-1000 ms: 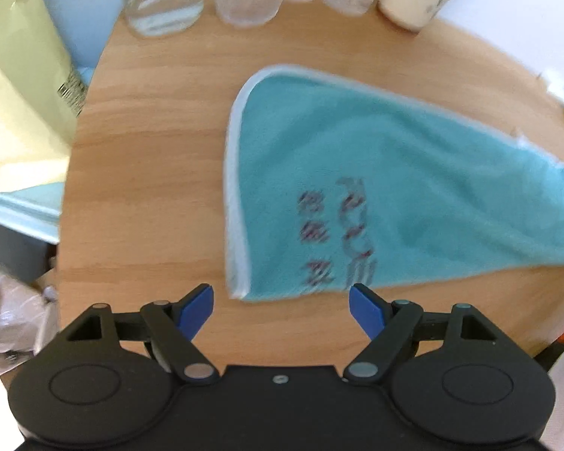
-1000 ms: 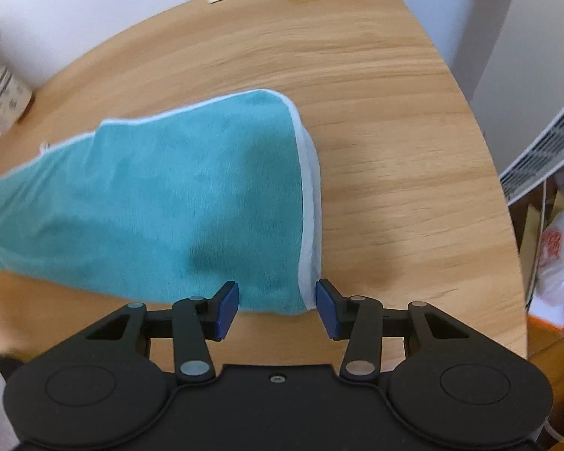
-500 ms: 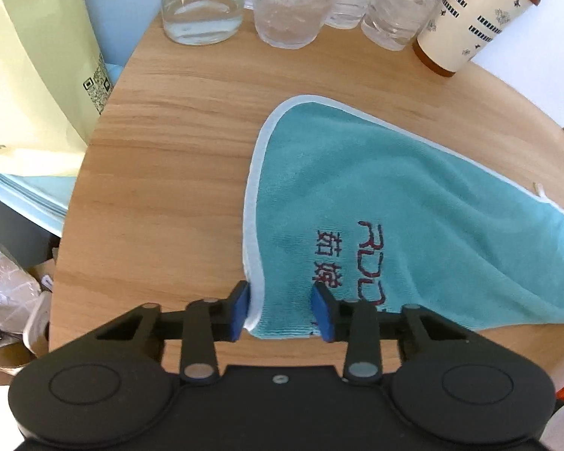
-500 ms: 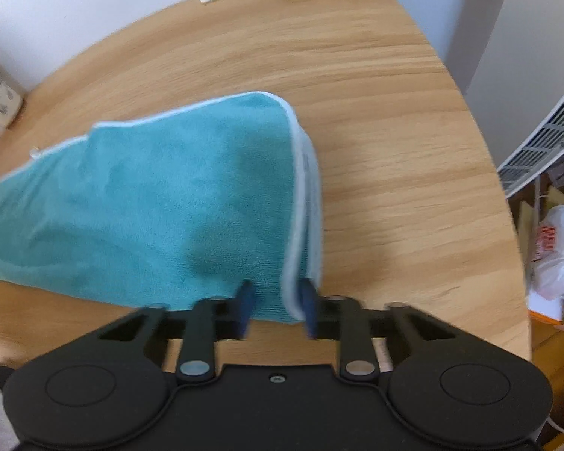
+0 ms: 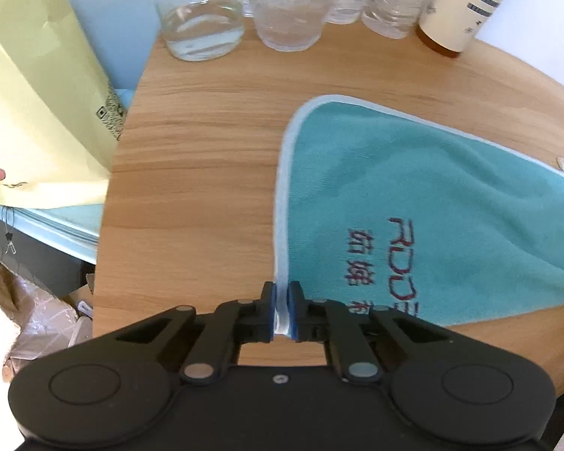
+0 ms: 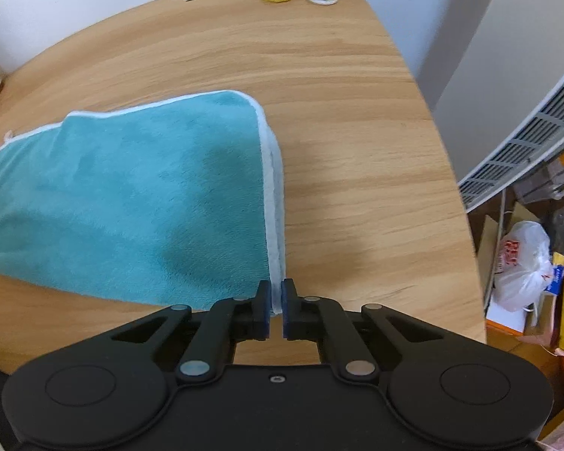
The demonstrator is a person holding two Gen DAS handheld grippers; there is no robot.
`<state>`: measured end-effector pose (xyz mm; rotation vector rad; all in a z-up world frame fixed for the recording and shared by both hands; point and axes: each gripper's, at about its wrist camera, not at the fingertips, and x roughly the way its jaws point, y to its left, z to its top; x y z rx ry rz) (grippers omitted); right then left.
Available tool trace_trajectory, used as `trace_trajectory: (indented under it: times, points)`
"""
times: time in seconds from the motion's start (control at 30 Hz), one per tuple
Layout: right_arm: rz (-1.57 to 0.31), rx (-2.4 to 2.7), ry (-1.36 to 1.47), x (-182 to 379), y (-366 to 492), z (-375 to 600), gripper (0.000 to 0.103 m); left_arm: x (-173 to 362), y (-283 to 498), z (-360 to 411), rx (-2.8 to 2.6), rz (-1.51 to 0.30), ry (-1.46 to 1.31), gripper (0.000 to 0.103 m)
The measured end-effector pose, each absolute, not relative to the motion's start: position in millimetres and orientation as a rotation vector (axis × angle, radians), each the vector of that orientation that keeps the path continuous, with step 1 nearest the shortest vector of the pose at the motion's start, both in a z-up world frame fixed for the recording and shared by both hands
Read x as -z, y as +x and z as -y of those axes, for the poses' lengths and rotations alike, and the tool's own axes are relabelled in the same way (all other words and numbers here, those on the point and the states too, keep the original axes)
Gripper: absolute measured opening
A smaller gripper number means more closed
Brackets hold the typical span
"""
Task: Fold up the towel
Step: 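Pinch the piped towel edge with both tools, then open both tools and release the piped edge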
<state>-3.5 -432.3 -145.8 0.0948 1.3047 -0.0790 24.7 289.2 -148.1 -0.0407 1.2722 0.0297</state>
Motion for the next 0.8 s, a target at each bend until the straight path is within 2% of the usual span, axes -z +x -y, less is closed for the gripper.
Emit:
trace_trajectory:
  times: [0.2,0.27,0.37,0.53,0.57,0.6,0.63,0.67,0.8]
  points:
    - [-1.306,0.066,-0.013,146,4,423,0.005,148,25,-281,-0.020,-1.276,0.024,0.006]
    - [-1.292,0.044,-0.023,140,8,419,0.000,147,25,-282,-0.022,-1.283,0.023,0.006]
    - [-1.270,0.012,-0.036,131,13,414,0.000,146,26,-281,-0.012,-1.293,0.034,0.007]
    - [-1.233,-0.042,-0.059,116,22,404,0.006,137,30,-288,-0.026,-1.281,0.001,0.010]
    - [-1.226,-0.052,-0.064,113,24,402,0.010,134,30,-289,-0.033,-1.271,0.011,0.015]
    - [-1.218,-0.063,-0.068,109,25,400,0.020,128,31,-290,-0.029,-1.257,0.027,0.024]
    - [-1.211,-0.073,-0.073,106,27,398,0.027,122,32,-290,-0.021,-1.247,0.048,0.028]
    - [-1.205,-0.094,-0.092,104,29,394,0.039,119,32,-289,-0.021,-1.239,0.068,0.030]
    - [-1.184,-0.298,-0.265,102,47,330,0.041,102,35,-269,0.026,-1.208,0.177,0.031]
